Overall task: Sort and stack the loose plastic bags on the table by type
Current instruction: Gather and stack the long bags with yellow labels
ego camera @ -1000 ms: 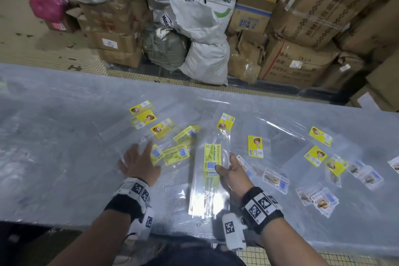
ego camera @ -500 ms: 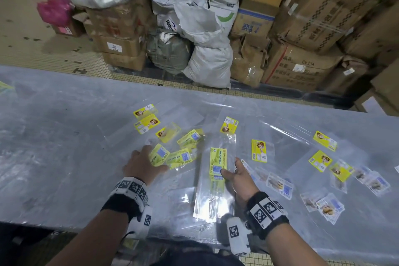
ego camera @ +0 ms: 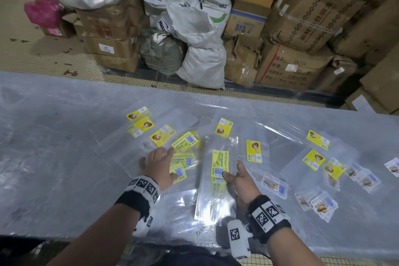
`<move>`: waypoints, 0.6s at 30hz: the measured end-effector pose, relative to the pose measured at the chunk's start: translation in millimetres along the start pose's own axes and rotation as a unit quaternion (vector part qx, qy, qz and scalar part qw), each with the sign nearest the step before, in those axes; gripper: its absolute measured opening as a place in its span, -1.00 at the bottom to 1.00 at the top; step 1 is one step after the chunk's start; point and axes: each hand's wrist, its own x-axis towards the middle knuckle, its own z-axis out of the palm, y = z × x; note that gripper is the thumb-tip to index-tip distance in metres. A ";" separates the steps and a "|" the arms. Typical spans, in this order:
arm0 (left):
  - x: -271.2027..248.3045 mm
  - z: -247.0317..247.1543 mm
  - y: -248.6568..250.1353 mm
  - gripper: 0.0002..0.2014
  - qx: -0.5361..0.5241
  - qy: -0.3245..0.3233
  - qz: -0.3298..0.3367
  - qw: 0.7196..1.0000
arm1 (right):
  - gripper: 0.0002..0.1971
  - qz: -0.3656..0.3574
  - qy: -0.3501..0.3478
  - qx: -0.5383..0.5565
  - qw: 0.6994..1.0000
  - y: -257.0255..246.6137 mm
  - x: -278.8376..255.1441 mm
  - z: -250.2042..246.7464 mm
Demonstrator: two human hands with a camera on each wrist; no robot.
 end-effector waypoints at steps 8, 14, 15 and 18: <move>5.7 -1.5 6.5 -0.28 0.015 0.008 0.032 0.999 | -0.62 0.010 0.010 0.013 1.000 6.7 0.6 -9.5; 8.6 -13.0 13.3 -0.29 0.005 0.008 0.032 0.999 | -0.62 0.013 0.012 0.021 1.000 8.6 3.2 -13.7; 9.6 -14.7 14.1 -0.24 0.022 0.005 0.032 0.999 | -0.62 0.013 0.012 0.021 1.000 8.8 3.7 -13.9; 14.5 -16.9 15.0 -0.14 0.056 -0.003 0.048 0.997 | -0.62 0.009 0.009 0.023 1.000 9.0 4.6 -15.5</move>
